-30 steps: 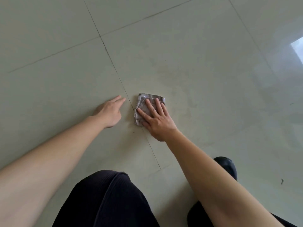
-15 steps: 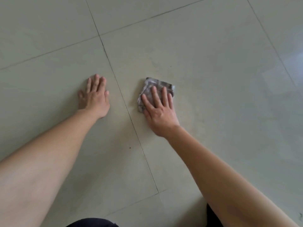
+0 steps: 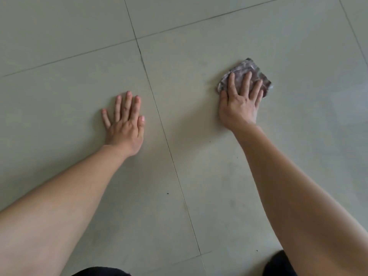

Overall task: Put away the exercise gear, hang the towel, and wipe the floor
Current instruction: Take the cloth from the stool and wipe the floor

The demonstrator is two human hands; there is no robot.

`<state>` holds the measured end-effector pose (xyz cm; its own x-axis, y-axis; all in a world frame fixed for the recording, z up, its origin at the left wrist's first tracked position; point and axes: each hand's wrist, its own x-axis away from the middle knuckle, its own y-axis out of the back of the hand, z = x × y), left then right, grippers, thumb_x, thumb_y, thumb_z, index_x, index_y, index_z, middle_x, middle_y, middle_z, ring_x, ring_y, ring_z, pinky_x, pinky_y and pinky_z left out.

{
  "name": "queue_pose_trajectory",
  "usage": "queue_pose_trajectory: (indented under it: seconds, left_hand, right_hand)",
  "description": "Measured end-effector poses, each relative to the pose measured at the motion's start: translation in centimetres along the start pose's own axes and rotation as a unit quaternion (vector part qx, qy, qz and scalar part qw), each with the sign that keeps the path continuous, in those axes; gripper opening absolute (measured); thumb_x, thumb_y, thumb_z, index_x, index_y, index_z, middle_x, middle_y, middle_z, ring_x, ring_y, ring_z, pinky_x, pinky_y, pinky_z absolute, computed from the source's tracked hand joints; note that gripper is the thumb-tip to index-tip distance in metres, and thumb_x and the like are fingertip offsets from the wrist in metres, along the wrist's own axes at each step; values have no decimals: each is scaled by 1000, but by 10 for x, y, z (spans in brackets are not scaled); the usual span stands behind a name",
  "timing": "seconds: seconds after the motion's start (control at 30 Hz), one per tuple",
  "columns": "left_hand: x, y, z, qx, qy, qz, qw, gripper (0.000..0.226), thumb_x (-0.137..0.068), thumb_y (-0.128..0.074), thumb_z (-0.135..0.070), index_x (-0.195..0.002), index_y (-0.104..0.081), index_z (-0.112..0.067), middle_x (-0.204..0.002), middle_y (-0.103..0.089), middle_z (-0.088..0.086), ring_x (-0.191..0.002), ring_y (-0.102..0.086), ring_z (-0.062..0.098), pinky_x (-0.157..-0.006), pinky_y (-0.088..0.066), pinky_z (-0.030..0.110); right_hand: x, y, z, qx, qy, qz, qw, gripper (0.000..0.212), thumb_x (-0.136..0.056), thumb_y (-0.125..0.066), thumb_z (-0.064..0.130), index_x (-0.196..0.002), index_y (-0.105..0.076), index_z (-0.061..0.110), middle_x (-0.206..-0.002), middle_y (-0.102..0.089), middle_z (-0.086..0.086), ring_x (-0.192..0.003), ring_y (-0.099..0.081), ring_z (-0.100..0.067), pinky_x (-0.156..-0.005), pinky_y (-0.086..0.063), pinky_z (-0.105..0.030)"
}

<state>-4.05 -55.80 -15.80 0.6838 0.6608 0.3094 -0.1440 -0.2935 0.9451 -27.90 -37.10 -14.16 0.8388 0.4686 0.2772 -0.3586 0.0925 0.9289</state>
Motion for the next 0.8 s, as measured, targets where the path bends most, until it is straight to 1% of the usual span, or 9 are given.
queue_pose_trajectory:
  seconds: [0.13, 0.2, 0.27, 0.33, 0.43, 0.47, 0.53, 0.7, 0.8]
  left_hand:
    - [1, -2, 4, 1, -2, -31, 1000, 61, -99, -9, -43, -158, -2, -29, -166, 8, -9, -153, 7, 16, -118, 0, 60]
    - [-1, -2, 3, 3, -7, -44, 999, 61, -99, -12, -42, -158, -7, -28, -166, 4, -9, -153, 4, 16, -119, -1, 60]
    - [-1, -4, 3, 7, -12, -61, 998, 60, -99, -14, -42, -158, -10, -28, -166, 0, -8, -153, 1, 17, -118, -2, 60]
    - [1, -7, 4, 4, -15, -76, 997, 60, -100, -15, -42, -158, -13, -27, -166, -4, -7, -153, -3, 18, -118, -4, 60]
    - [3, -10, 6, -1, -17, -88, 996, 58, -100, -17, -41, -157, -16, -28, -166, -8, -7, -153, -6, 18, -118, -5, 59]
    - [3, -10, 7, -2, -19, -90, 996, 58, -101, -18, -41, -157, -16, -28, -166, -8, -7, -153, -7, 18, -118, -5, 59]
    - [3, -11, 9, -6, -20, -94, 995, 57, -101, -19, -40, -157, -17, -28, -166, -9, -7, -153, -7, 17, -118, -6, 58]
    - [2, -9, 12, -14, -22, -96, 995, 57, -101, -22, -39, -156, -22, -27, -165, -14, -4, -152, -11, 19, -118, -9, 59]
    - [3, -9, 11, -12, -25, -95, 995, 56, -100, -23, -39, -155, -27, -24, -164, -19, 0, -151, -15, 23, -117, -11, 61]
  right_hand:
    - [49, -43, 79, 39, 252, 37, 966, 55, -107, -27, 46, -160, -18, 34, -169, 0, -10, -153, 11, -42, -124, 8, -50]
    - [48, -45, 89, 56, 344, 54, 936, 55, -107, -26, 48, -160, -19, 34, -169, -3, -8, -154, 8, -39, -125, 5, -49]
    - [20, -38, 72, 59, 393, 47, 916, 54, -106, -26, 53, -157, -26, 37, -168, -13, -7, -155, -2, -36, -126, -1, -48]
    - [-19, -26, 48, 64, 356, 4, 932, 55, -105, -27, 56, -156, -32, 37, -167, -19, -11, -154, -9, -39, -125, -7, -52]
    - [-70, 1, 21, 26, 130, -6, 991, 57, -104, -26, 58, -158, -24, 39, -169, -5, -10, -154, 2, -41, -125, 3, -50]
    - [-77, 6, 23, 19, 58, 2, 998, 59, -103, -24, 58, -159, -19, 40, -169, 0, -9, -154, 6, -40, -125, 5, -49]
    - [-74, 2, 49, 29, 15, 1, 999, 59, -104, -24, 55, -160, -15, 37, -169, 3, -10, -153, 8, -43, -124, 7, -51]
    - [-33, -35, 146, 62, 240, 43, 968, 57, -107, -24, 49, -161, -12, 36, -169, 6, -9, -152, 15, -43, -121, 14, -50]
    - [-48, -32, 161, 103, 340, 72, 932, 55, -106, -19, 52, -160, -12, 40, -170, 2, -6, -154, 11, -39, -124, 9, -48]
